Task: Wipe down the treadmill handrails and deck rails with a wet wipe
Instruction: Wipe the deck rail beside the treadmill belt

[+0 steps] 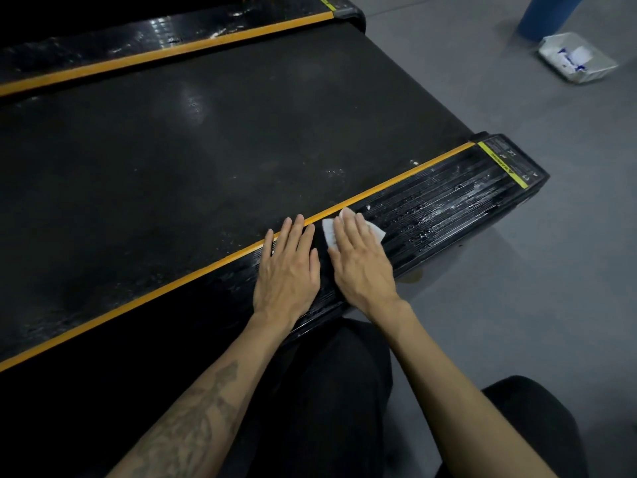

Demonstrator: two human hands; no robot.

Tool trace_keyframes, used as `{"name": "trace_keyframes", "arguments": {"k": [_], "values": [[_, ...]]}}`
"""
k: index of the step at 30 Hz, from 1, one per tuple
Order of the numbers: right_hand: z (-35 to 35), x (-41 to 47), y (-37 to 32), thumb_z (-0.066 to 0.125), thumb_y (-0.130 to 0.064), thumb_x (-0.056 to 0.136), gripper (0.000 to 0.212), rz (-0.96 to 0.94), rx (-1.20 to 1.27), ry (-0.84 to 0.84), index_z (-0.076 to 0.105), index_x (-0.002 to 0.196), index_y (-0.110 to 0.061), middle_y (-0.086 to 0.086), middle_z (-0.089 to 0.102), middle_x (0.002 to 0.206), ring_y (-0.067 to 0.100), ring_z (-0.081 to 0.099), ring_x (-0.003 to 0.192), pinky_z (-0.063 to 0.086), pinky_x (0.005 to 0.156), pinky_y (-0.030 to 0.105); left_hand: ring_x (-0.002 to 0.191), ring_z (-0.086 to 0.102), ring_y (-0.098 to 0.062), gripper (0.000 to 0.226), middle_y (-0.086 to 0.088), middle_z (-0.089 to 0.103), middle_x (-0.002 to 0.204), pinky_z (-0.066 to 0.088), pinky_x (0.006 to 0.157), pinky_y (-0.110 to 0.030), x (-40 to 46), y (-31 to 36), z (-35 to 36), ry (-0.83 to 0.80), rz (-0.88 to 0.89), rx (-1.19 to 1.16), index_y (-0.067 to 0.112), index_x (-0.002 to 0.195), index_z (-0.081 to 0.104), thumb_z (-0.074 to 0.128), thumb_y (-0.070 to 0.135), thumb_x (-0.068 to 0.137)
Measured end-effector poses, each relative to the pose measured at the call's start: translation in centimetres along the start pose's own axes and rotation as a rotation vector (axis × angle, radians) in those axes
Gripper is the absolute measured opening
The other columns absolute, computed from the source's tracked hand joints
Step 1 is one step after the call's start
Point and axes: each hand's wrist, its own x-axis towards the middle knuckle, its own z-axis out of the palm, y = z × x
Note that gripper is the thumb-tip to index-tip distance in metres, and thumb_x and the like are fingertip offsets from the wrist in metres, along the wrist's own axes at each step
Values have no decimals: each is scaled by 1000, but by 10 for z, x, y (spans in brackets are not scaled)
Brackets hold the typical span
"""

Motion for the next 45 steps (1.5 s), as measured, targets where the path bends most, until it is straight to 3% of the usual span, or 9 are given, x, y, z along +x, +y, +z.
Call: {"name": "trace_keyframes", "arguments": {"k": [4, 9, 15, 20, 26, 31, 37, 42, 45], "values": [[-4, 17, 7, 21, -30, 113, 57, -168, -44, -38, 5, 164, -9, 11, -4, 172, 26, -7, 159, 5, 128, 42, 158, 17, -19, 53, -6, 26, 168, 17, 128, -47, 0, 0, 0, 0, 2, 3, 13, 159, 34, 27, 32, 110], [-4, 13, 8, 16, -34, 113, 58, 40, 34, 18, 4, 163, -8, 9, -5, 172, 23, -8, 159, 0, 129, 38, 158, 15, -18, 53, -5, 23, 169, 16, 128, -46, 1, 1, -1, -5, -9, 20, 13, 160, 32, 27, 31, 111], [-5, 28, 7, 17, -35, 113, 59, -142, -17, -51, 3, 163, -8, 9, -3, 172, 23, -8, 159, 2, 129, 39, 157, 18, -19, 52, -7, 26, 168, 17, 128, -46, 1, 2, -2, -2, -19, -7, 12, 158, 35, 29, 31, 110], [-6, 24, 7, 19, -33, 113, 58, 11, -5, 41, 8, 163, -5, 11, 3, 172, 26, -3, 159, -2, 129, 38, 157, 18, -20, 52, -8, 27, 168, 16, 128, -45, 1, 2, -3, -2, -23, -8, 11, 158, 35, 31, 31, 110], [-9, 38, 2, 26, -28, 113, 55, -184, 0, -25, 15, 163, -9, 7, 14, 171, 25, -1, 159, 2, 129, 38, 157, 19, -20, 52, -9, 28, 167, 18, 128, -46, 1, 2, -2, 6, -17, 2, 10, 158, 34, 29, 29, 110], [-2, 28, -8, 15, -31, 113, 57, 26, -26, 23, 5, 163, -6, 11, 1, 172, 27, -7, 159, 3, 129, 41, 158, 16, -19, 53, -8, 25, 168, 16, 128, -45, 2, 3, -2, 0, -29, 9, 10, 159, 33, 26, 30, 110], [-6, 34, -3, 20, -33, 113, 58, -137, -33, -27, 7, 164, -8, 7, 6, 172, 24, -5, 159, 2, 129, 38, 158, 17, -20, 52, -9, 26, 168, 17, 128, -45, 2, 3, -1, -4, -25, 23, 11, 159, 32, 28, 30, 111], [-7, 30, 10, 17, -37, 113, 59, 64, 28, 39, 8, 164, -10, 8, 2, 172, 23, -4, 159, 1, 129, 36, 157, 19, -20, 51, -8, 27, 168, 18, 128, -45, 2, 3, 0, 7, -29, 20, 11, 158, 35, 32, 29, 110], [1, 19, -5, 19, -38, 113, 60, 30, 67, 30, 8, 163, -8, 9, 1, 172, 23, -3, 159, 1, 129, 37, 157, 19, -20, 51, -8, 28, 168, 18, 128, -46, 2, 3, 0, 3, -25, 25, 11, 158, 35, 31, 29, 110]]}}
